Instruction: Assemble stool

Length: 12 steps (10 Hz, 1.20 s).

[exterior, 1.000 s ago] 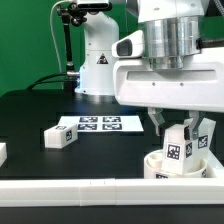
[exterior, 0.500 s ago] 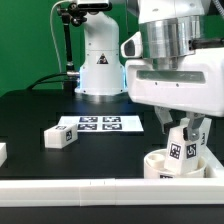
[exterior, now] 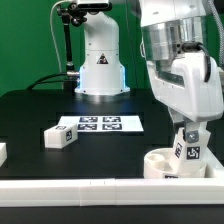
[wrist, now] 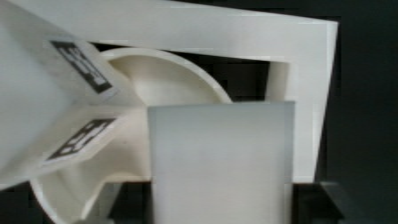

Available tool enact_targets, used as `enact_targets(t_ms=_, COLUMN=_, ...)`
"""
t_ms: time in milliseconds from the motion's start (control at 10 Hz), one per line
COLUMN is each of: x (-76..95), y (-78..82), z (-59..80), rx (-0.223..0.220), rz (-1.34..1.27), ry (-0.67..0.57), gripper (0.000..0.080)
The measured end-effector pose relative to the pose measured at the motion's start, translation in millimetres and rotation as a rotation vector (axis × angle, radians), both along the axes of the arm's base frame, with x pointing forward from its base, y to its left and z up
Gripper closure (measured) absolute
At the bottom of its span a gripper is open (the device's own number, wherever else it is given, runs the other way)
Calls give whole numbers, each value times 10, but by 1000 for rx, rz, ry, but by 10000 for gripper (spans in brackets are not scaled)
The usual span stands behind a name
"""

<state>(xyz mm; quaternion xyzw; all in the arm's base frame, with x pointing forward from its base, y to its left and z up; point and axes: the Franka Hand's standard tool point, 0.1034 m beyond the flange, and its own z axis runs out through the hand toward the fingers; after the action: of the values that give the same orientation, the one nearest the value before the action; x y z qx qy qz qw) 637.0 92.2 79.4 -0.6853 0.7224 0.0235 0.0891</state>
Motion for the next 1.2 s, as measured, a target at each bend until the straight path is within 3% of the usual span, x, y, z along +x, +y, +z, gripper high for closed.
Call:
enact_targets(t_ms=600, x=-7, y=83, z=10, rx=70, rz=-434, ry=70, gripper=462)
enact_targets(t_ms=1000, x=-5, y=117, z=25, rx=109, rz=-494, ry=79, gripper=462)
enact_targets(t_ms=1200, x=-5, y=126, z=23, rx=107, rz=-462, ry=72, gripper=462)
